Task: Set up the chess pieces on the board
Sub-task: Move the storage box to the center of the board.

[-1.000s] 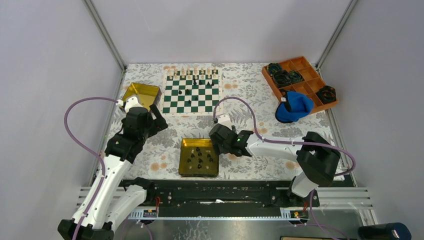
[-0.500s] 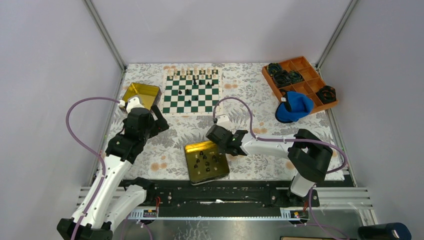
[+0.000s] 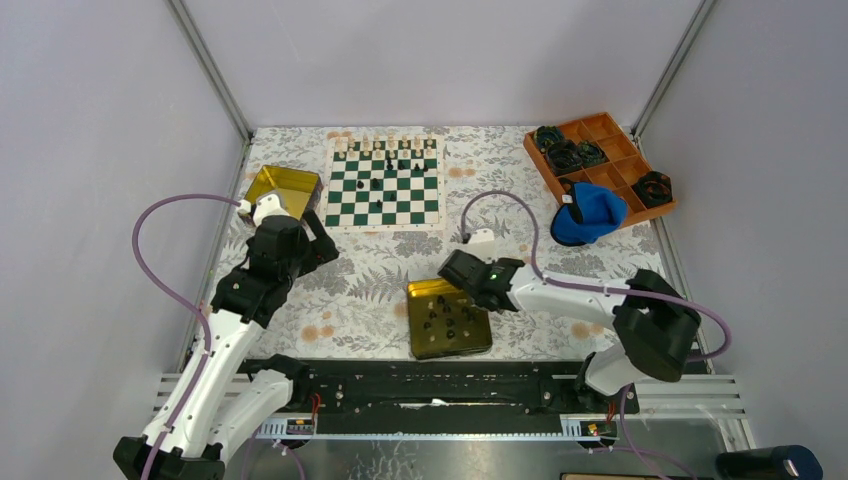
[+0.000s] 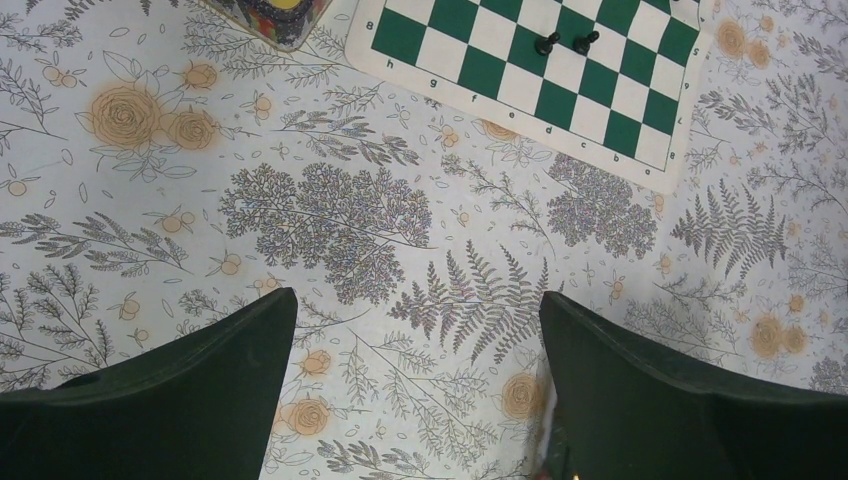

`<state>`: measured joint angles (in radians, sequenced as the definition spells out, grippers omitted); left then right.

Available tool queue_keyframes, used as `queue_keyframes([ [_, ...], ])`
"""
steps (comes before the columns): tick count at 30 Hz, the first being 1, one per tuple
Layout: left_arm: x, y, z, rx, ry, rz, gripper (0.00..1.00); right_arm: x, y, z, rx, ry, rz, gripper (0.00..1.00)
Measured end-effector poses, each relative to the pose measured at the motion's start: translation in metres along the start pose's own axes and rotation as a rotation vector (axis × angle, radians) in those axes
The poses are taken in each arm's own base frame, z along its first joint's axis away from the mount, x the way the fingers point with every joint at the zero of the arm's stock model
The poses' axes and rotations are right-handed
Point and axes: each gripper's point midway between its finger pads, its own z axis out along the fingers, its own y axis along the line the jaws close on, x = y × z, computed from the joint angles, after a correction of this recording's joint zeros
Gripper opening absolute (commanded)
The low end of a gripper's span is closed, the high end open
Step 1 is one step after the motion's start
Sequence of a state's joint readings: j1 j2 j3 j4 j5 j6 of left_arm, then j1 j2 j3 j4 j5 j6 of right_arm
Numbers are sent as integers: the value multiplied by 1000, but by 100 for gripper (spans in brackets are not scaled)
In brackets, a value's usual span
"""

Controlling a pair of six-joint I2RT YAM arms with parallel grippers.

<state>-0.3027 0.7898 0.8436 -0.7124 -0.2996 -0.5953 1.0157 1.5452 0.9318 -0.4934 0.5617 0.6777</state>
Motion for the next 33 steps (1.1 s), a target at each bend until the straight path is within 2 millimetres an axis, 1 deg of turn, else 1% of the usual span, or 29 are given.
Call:
queue_keyframes([
  [2, 0, 0, 0, 1, 0, 1, 99, -1, -17, 2, 30, 1, 30, 0],
  [9, 1, -1, 0, 5, 2, 3, 99, 1, -92, 15, 167, 22, 169, 0],
  [14, 2, -3, -1, 9, 4, 7, 99, 0, -131, 24, 244, 42, 251, 0],
  [19, 2, -3, 0, 10, 7, 9, 99, -2, -162, 29, 305, 51, 335, 0],
  [25, 4, -4, 0, 11, 12, 13, 99, -2, -195, 29, 372, 54, 442, 0],
  [30, 5, -4, 2, 10, 19, 15, 99, 7, -222, 27, 439, 84, 533, 0],
  [33, 5, -4, 2, 10, 19, 15, 99, 15, -234, 24, 472, 100, 580, 1],
])
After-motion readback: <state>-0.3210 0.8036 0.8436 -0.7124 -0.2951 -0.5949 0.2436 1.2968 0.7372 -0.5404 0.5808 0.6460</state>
